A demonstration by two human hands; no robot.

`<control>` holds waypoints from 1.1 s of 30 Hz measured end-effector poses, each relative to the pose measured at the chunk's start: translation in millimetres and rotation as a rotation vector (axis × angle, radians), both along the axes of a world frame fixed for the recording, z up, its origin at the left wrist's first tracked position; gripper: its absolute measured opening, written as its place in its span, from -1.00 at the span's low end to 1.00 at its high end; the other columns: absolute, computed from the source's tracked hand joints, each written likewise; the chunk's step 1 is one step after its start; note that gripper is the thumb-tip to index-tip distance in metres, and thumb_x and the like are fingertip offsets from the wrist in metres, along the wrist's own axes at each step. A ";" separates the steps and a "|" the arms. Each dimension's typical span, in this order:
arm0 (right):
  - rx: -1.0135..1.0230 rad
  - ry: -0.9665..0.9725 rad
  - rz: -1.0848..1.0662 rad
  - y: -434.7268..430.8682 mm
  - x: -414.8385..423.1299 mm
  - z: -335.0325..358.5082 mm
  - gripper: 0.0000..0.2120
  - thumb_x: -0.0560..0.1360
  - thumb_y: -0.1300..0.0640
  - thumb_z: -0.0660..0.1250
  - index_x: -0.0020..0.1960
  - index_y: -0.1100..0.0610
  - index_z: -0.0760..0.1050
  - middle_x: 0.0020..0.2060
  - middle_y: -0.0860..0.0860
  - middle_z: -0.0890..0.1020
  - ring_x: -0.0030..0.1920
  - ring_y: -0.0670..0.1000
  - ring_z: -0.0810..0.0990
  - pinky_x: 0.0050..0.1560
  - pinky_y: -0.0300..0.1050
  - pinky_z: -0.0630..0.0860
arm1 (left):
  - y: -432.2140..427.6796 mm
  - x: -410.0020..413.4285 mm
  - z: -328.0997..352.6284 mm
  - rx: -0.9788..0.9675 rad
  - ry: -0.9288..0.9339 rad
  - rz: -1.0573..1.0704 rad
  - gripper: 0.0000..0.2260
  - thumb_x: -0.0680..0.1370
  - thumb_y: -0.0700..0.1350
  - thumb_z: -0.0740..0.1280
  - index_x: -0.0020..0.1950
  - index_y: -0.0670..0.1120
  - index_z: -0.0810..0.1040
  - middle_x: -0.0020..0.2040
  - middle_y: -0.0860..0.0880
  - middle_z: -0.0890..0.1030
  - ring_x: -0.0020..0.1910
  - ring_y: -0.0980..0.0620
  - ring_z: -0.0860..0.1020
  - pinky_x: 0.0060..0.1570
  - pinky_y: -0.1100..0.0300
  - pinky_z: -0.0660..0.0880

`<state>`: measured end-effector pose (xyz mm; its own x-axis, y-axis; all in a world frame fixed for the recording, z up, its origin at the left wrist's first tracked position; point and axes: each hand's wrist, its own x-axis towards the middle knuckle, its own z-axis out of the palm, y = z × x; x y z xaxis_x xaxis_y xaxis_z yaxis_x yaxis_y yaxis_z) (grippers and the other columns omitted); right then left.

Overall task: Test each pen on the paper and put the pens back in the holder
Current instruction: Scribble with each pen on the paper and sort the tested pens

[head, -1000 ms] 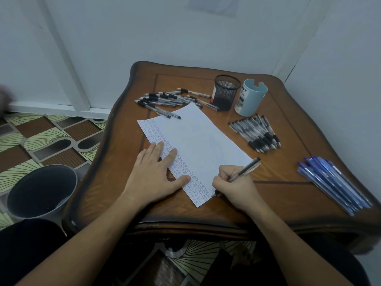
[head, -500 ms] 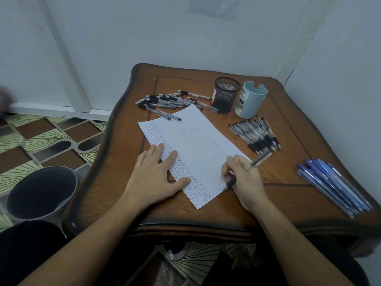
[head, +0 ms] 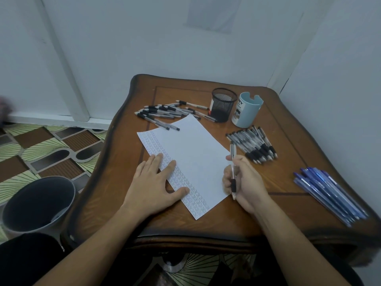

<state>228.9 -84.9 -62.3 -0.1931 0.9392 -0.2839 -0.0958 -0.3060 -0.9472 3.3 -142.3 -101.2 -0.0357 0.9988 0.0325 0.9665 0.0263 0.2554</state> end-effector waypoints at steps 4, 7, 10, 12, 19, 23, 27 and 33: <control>0.086 -0.381 -0.031 25.4 6.6 24.2 -0.83 0.63 0.23 0.21 0.14 0.05 0.50 -0.07 0.08 0.56 -0.22 0.03 0.51 -0.21 -0.08 0.50 | 0.0 -1.5 -0.6 0.000 0.007 0.000 -0.12 0.30 0.57 -0.20 0.54 0.21 0.05 0.59 -0.01 -0.06 0.56 0.00 -0.12 0.41 0.10 -0.28; 0.273 -0.609 -0.097 58.3 25.7 44.7 -0.81 0.64 0.14 0.25 0.24 0.02 0.48 0.03 0.00 0.58 -0.12 -0.05 0.58 -0.24 -0.18 0.52 | -0.1 -2.0 0.2 0.009 0.011 -0.001 -0.12 0.29 0.58 -0.22 0.54 0.22 0.04 0.59 0.00 -0.06 0.56 0.00 -0.12 0.42 0.10 -0.27; 0.370 -0.813 -0.195 94.5 51.9 53.8 -0.78 0.62 0.15 0.28 0.25 0.05 0.52 0.10 -0.04 0.55 -0.01 -0.04 0.53 -0.05 -0.10 0.48 | -0.9 -1.8 0.6 0.017 -0.009 -0.002 -0.06 0.23 0.61 -0.31 0.54 0.23 0.05 0.59 0.02 -0.06 0.56 0.01 -0.12 0.45 0.07 -0.24; 0.340 -0.927 -0.237 117.5 68.7 51.2 -0.76 0.60 0.18 0.31 0.26 0.11 0.56 0.18 0.04 0.58 0.08 0.04 0.52 0.09 0.00 0.49 | -0.8 -1.7 0.8 0.019 -0.033 0.000 -0.04 0.21 0.62 -0.32 0.53 0.24 0.06 0.59 0.02 -0.06 0.56 0.01 -0.13 0.43 0.07 -0.26; 0.237 -1.174 -0.062 143.2 82.1 33.8 -0.74 0.62 0.19 0.25 0.20 0.27 0.61 0.14 0.17 0.65 0.01 0.09 0.58 0.00 -0.06 0.49 | 1.0 -1.9 0.0 0.021 -0.039 0.016 -0.14 0.29 0.60 -0.18 0.53 0.26 0.06 0.59 0.05 -0.05 0.56 0.03 -0.11 0.42 0.09 -0.26; 0.308 -1.241 -0.090 141.0 78.8 37.7 -0.76 0.59 0.23 0.23 0.12 0.26 0.64 0.07 0.16 0.66 -0.06 0.06 0.53 -0.06 -0.10 0.44 | 1.8 -1.2 1.4 0.050 -0.086 0.030 -0.10 0.24 0.63 -0.14 0.49 0.25 0.19 0.57 0.04 0.07 0.54 0.04 0.01 0.48 0.03 -0.09; 0.507 -1.218 -0.178 139.1 49.2 44.9 -0.82 0.58 0.23 0.23 0.02 0.20 0.62 -0.01 0.10 0.66 -0.09 0.03 0.51 -0.10 -0.15 0.41 | 6.3 -3.7 3.9 0.095 -0.139 0.050 -0.07 0.21 0.65 -0.21 0.40 0.24 0.36 0.50 0.05 0.25 0.47 0.06 0.18 0.45 0.01 0.08; 0.586 -0.987 0.140 140.1 -49.5 27.8 -0.84 0.59 0.20 0.29 0.03 0.15 0.65 -0.02 -0.01 0.66 0.00 -0.02 0.57 -0.04 -0.17 0.42 | 16.7 -17.2 2.9 0.132 -0.106 0.011 -0.35 0.42 0.38 -0.10 0.33 0.16 0.47 0.33 0.07 0.43 0.26 0.05 0.37 0.27 0.04 0.26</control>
